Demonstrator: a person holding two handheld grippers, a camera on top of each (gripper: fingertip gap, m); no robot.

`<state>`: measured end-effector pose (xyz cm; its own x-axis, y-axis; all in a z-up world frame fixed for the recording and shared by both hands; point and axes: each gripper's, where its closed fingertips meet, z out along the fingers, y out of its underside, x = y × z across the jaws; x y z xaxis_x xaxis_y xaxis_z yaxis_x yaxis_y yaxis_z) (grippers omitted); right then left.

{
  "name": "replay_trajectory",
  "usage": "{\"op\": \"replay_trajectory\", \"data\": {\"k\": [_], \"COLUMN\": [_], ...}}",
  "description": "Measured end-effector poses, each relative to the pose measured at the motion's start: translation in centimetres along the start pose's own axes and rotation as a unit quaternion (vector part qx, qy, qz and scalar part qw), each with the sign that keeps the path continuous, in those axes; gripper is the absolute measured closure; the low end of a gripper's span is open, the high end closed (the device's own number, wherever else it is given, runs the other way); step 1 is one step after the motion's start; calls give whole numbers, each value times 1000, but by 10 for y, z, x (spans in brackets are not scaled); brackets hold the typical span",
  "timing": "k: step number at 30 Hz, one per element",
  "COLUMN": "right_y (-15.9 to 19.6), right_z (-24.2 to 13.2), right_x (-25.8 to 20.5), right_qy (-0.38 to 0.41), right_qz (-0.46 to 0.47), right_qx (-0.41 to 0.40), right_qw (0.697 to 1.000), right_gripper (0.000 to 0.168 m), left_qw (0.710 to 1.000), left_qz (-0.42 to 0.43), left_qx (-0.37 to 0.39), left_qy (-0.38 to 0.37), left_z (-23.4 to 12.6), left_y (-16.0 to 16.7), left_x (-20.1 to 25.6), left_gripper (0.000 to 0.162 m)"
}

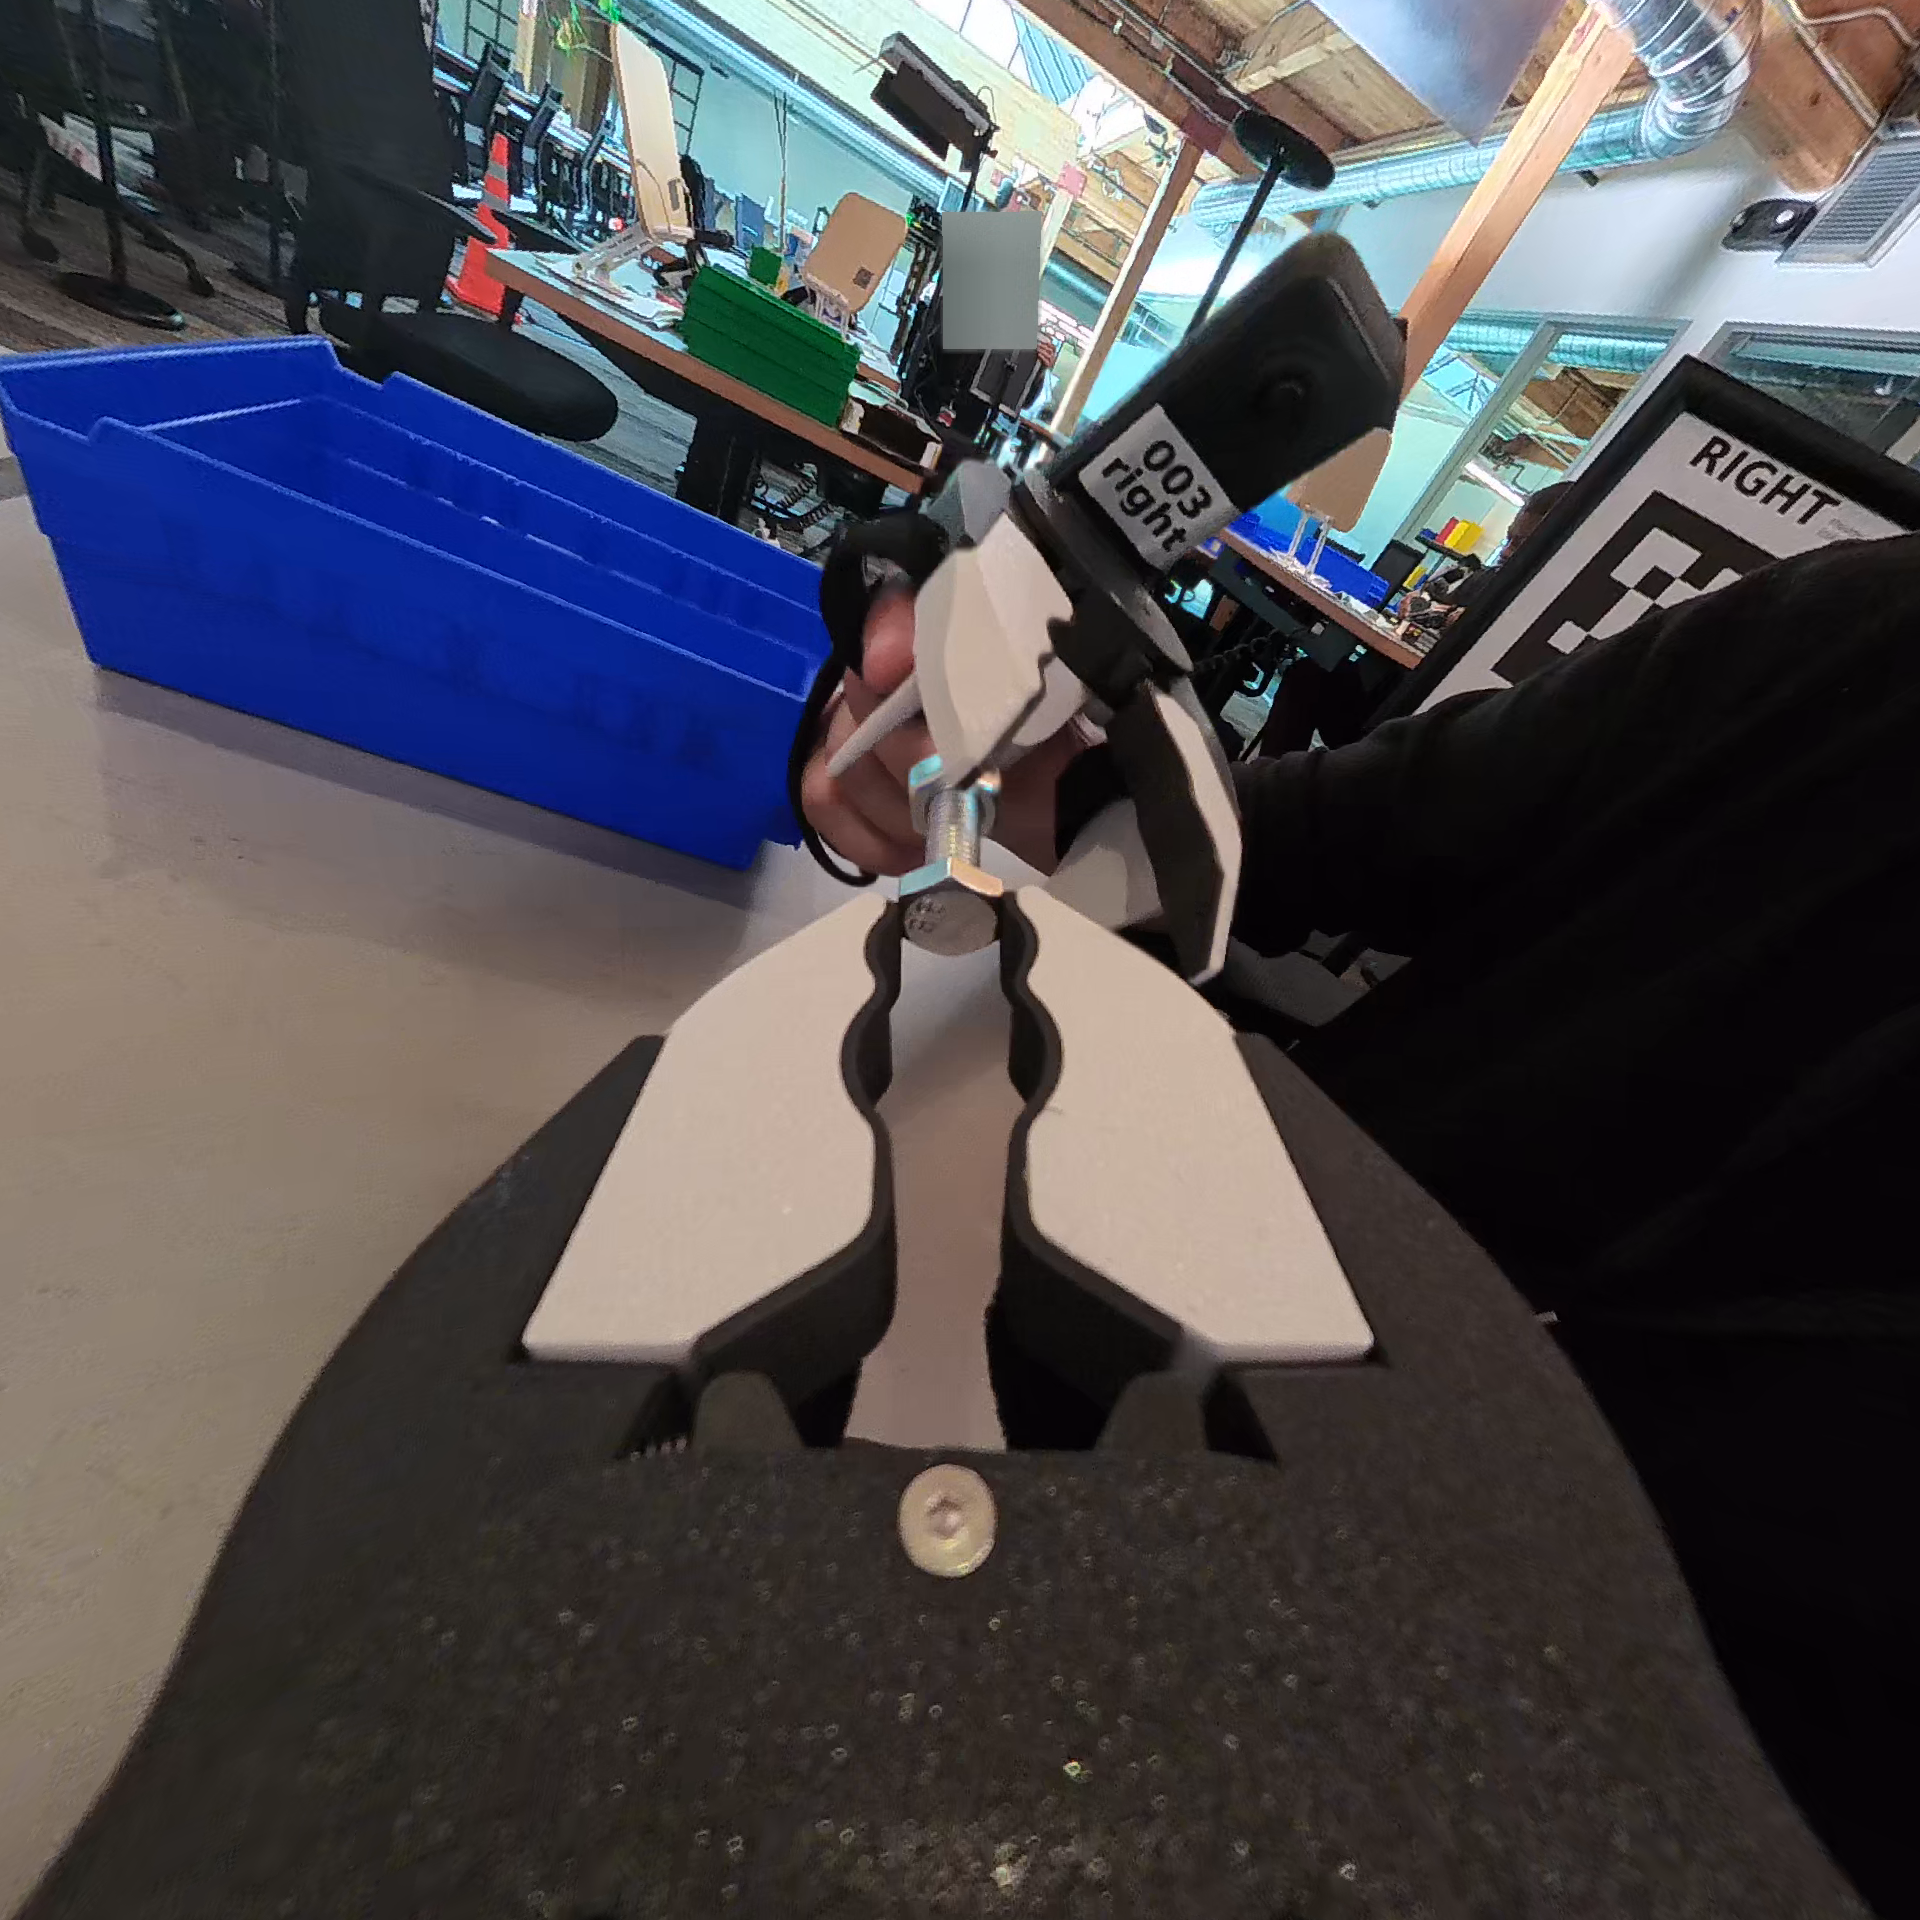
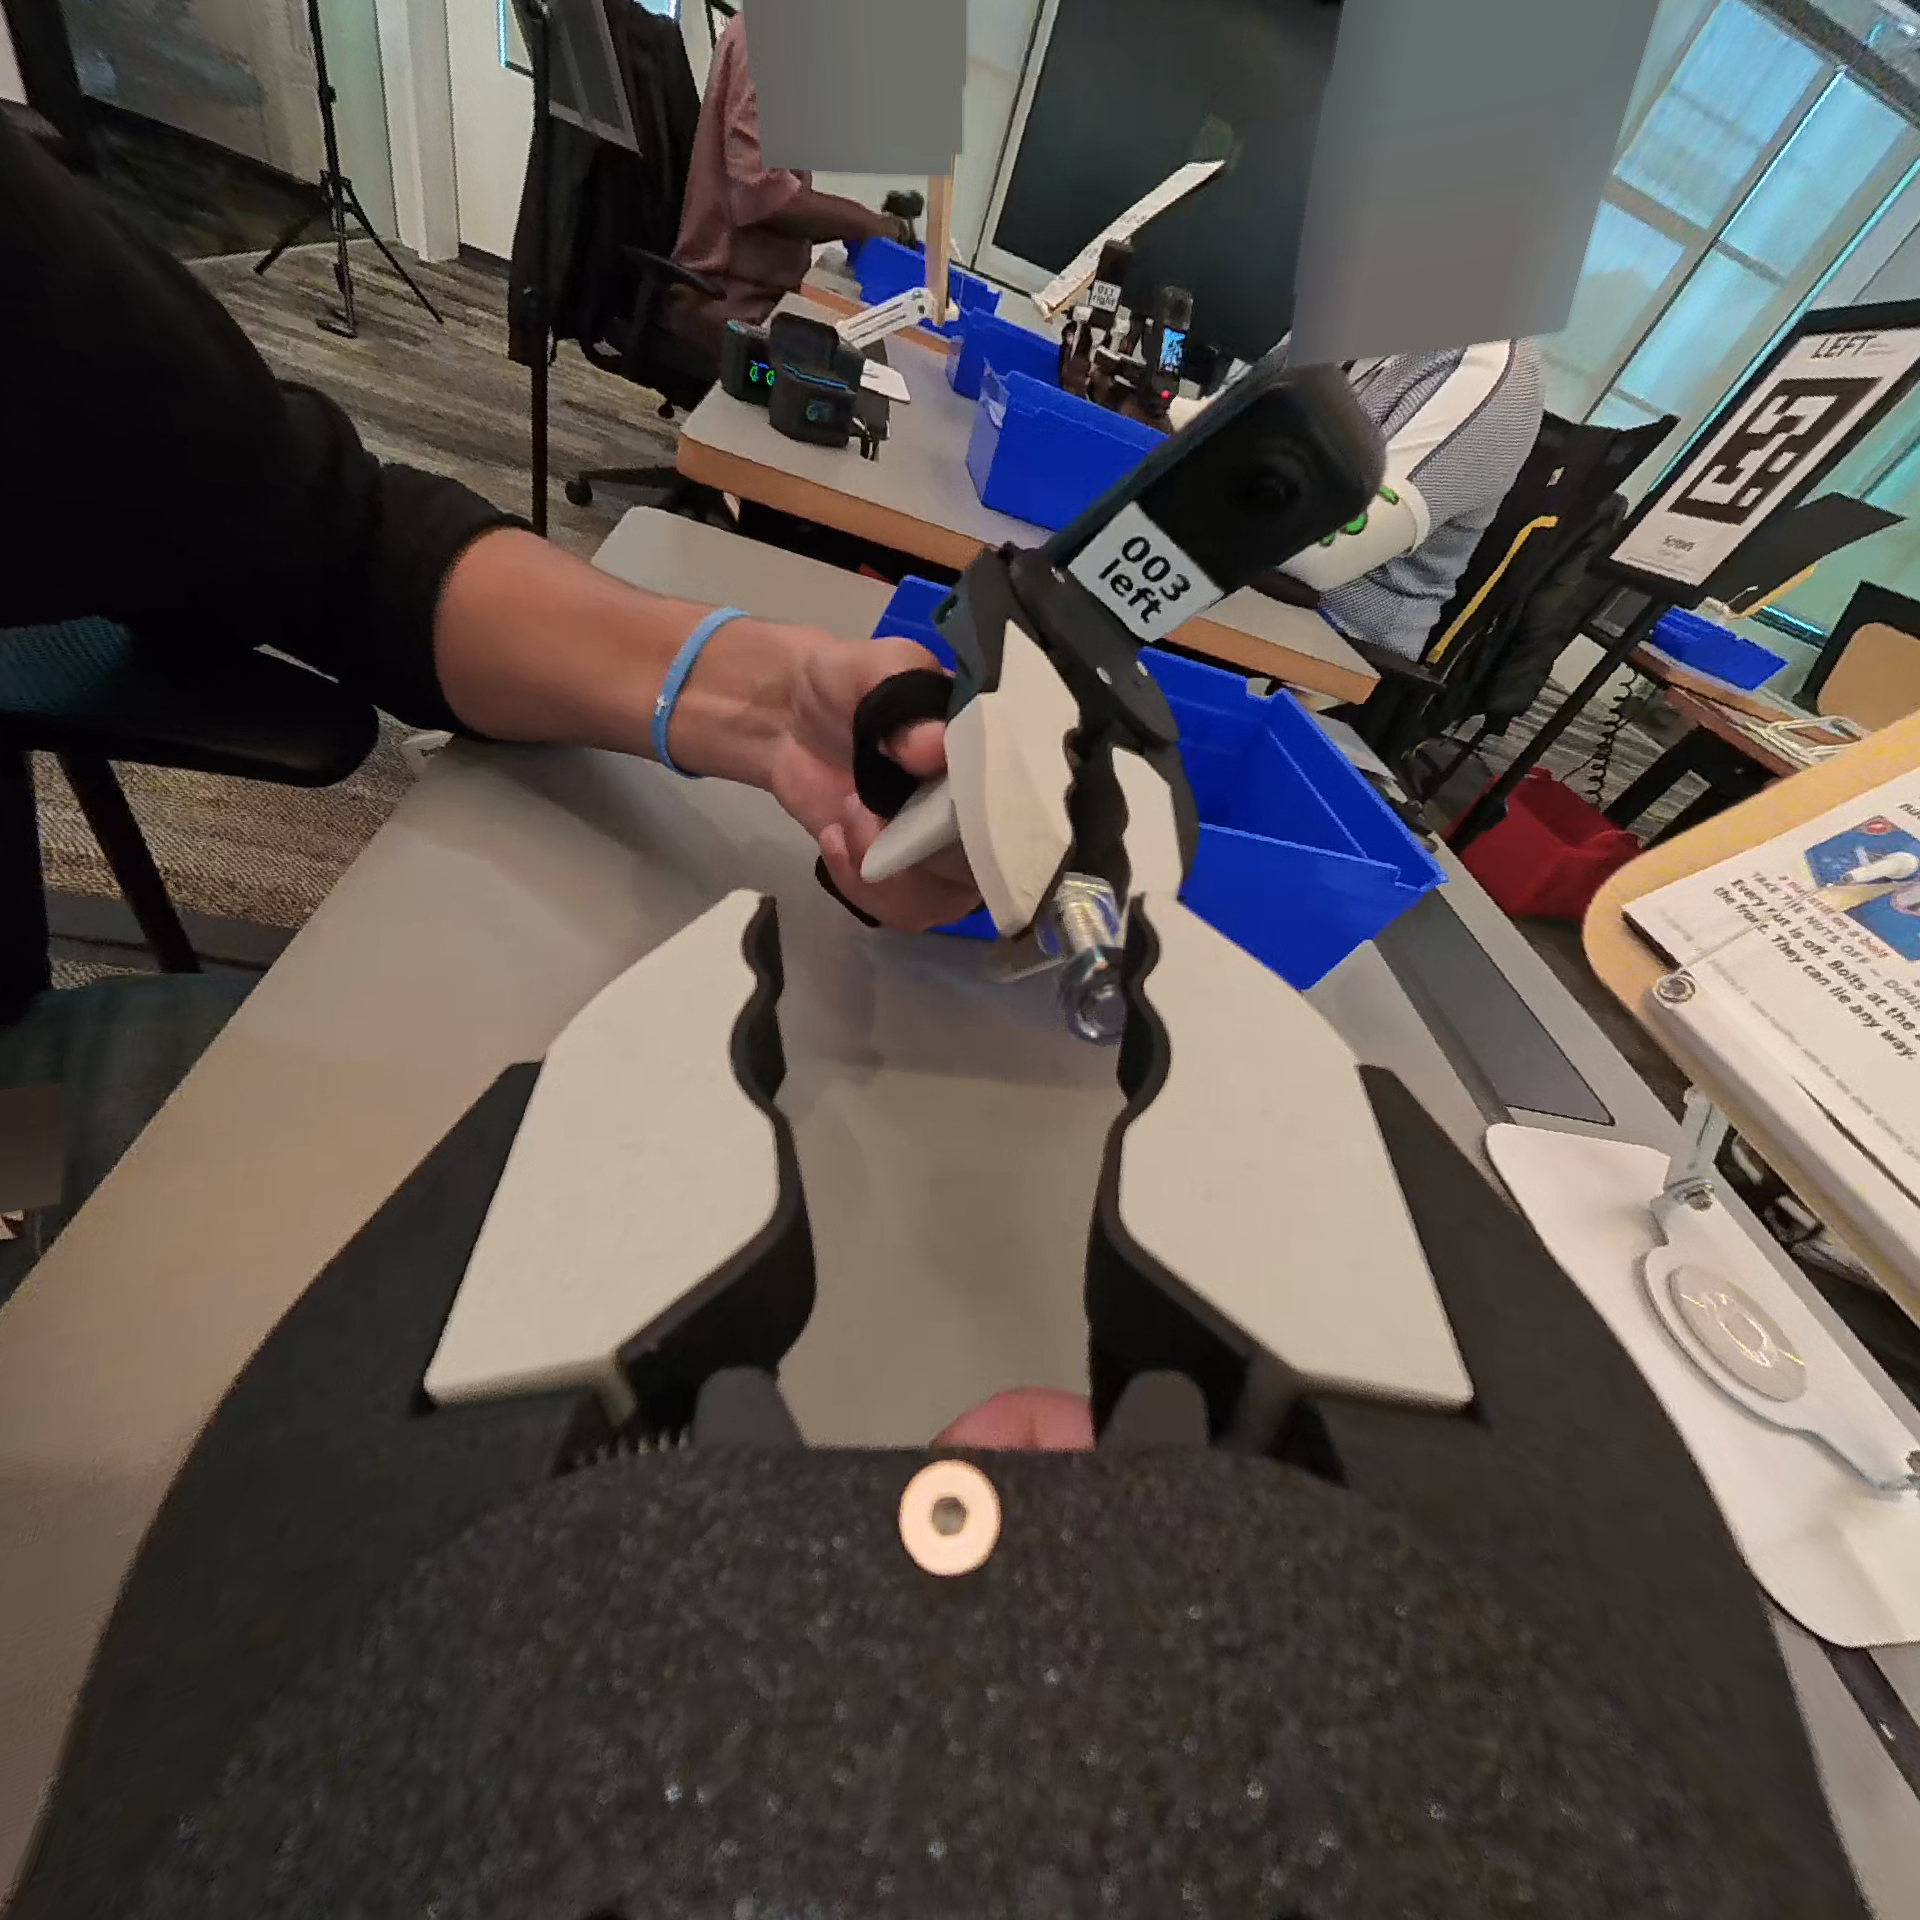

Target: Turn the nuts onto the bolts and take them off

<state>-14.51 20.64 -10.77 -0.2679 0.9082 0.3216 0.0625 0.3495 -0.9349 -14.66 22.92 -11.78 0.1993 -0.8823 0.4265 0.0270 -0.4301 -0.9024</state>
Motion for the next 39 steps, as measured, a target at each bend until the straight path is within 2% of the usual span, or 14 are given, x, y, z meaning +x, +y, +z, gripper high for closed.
{"op": "replay_trajectory", "data": {"k": [11, 15, 19, 24, 30, 36, 39], "right_y": [27, 5, -10, 8, 28, -6, -8], "right_z": [6, -4, -4, 6, 13, 2, 7], "right_x": [7, 14, 9, 11, 11, 13, 6], "right_qy": [9, 33, 59, 70, 59, 82, 73], "right_qz": [37, 18, -43, -37, -9, -39, -42], "right_qx": [-20, 10, 21, -2, -24, 14, 10], "right_qw": [999, 999, 997, 997, 998, 996, 996], "right_gripper": [105, 103, 103, 98, 100, 100, 102], "left_qw": [1000, 1000, 999, 998, 998, 998, 998], "left_qz": [3, -3, -18, -28, -25, -24, -22], "left_qx": [17, 22, 37, 57, 58, 51, 56], "left_qy": [1, 0, 12, 23, 23, 19, 16], "left_z": [-5, -7, -8, -11, -12, -11, -11], "left_y": [-8, -10, -13, -18, -20, -17, -19], "left_x": [3, 1, 1, 3, 5, 3, 3], "left_gripper": [145, 145, 145, 145, 145, 145, 145]}}
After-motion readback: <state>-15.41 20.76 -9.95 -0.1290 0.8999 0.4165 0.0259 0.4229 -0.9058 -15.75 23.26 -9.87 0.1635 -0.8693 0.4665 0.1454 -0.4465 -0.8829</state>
